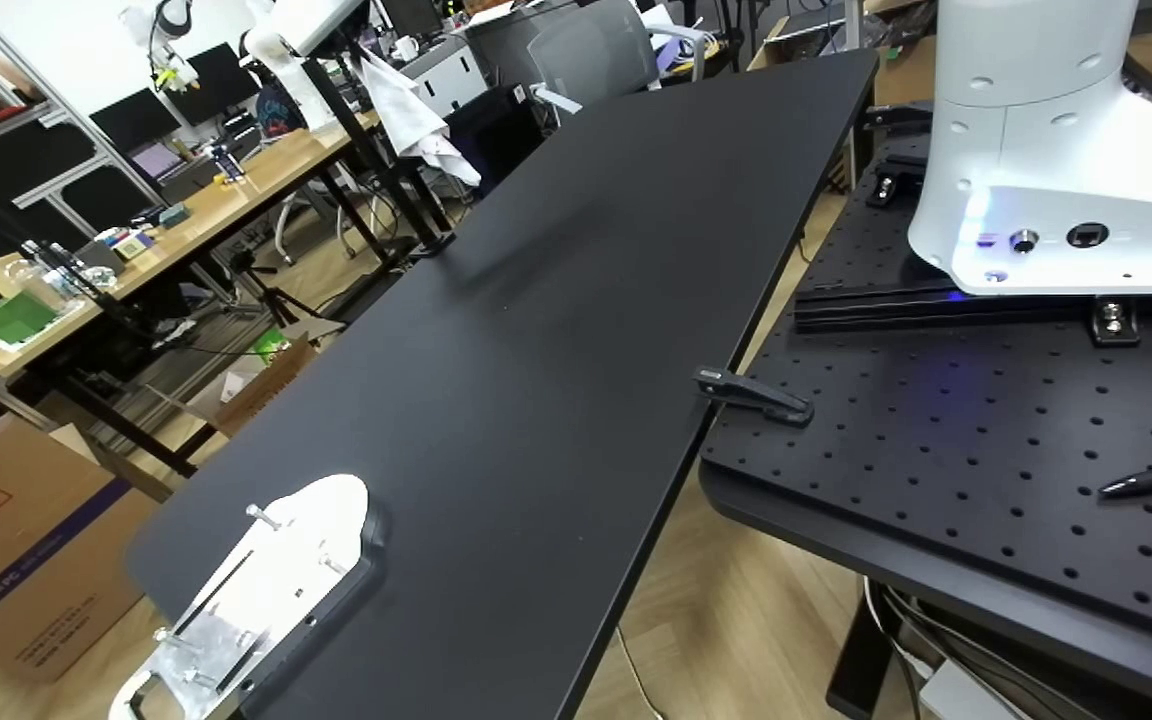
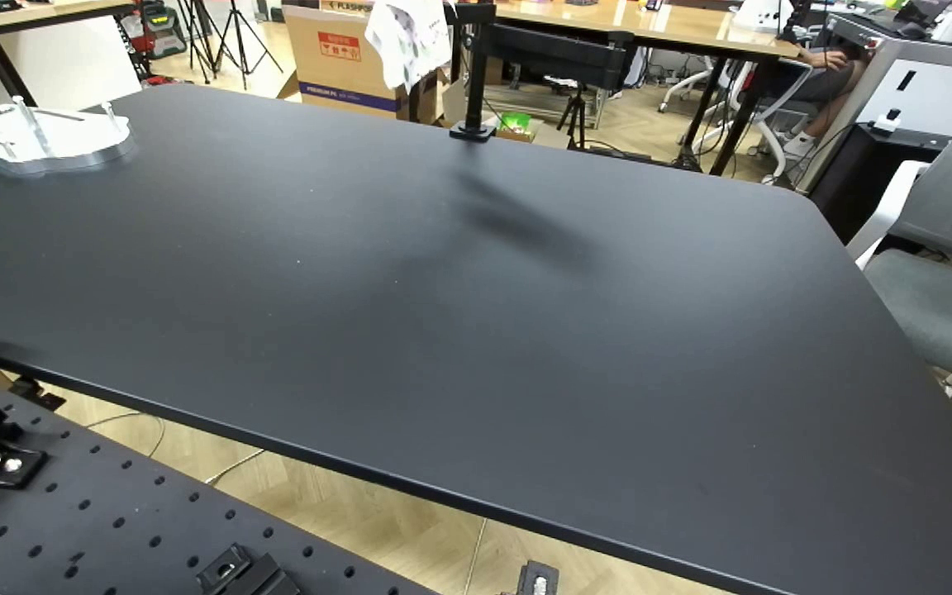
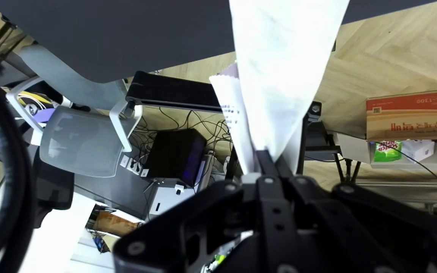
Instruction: Hang the white cloth on the extended black object, take it down, and hang it again
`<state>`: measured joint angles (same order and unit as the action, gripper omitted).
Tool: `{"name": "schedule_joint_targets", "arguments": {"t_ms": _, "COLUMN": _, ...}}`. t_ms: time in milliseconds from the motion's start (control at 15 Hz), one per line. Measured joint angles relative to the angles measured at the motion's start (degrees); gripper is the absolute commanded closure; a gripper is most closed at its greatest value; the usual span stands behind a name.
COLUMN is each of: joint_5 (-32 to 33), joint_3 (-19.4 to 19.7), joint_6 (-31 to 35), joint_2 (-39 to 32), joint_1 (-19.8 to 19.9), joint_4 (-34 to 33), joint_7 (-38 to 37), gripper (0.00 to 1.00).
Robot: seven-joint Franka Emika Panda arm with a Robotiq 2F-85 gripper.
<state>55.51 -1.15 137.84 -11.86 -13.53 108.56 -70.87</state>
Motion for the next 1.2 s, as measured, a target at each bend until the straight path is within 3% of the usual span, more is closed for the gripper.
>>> {"name": "schedule_joint_targets", "arguments": {"t_ms": 867, "joint_5": 0.0, "joint_3": 0.0, "joint_6": -0.39, "joint_2": -13.11, "joint_1": -0.2, "joint_4": -11.42, "joint_7": 2.55, "gripper": 1.0}}
{"name": "schedule_joint_targets", "arguments": {"t_ms": 933, "joint_5": -0.11, "joint_3": 0.0, "joint_6": -0.39, "joint_2": -13.83, "joint_1": -0.32, "joint_4": -11.98, "joint_7": 2.88, "gripper": 0.74}}
{"name": "schedule_joint_targets", "arguments": {"t_ms": 1000, "joint_5": -0.28, "joint_3": 0.0, "joint_6": -0.39, "joint_2": -14.43, "joint_1": -0.42, "joint_4": -12.5, "joint_7": 3.37, "gripper": 0.73}}
{"name": "schedule_joint_targets", "arguments": {"t_ms": 1200, "joint_5": -0.76, "joint_3": 0.0, "joint_6": -0.39, "joint_2": -15.47, "joint_1": -0.57, "joint_4": -13.43, "joint_7": 4.49, "gripper": 0.54}}
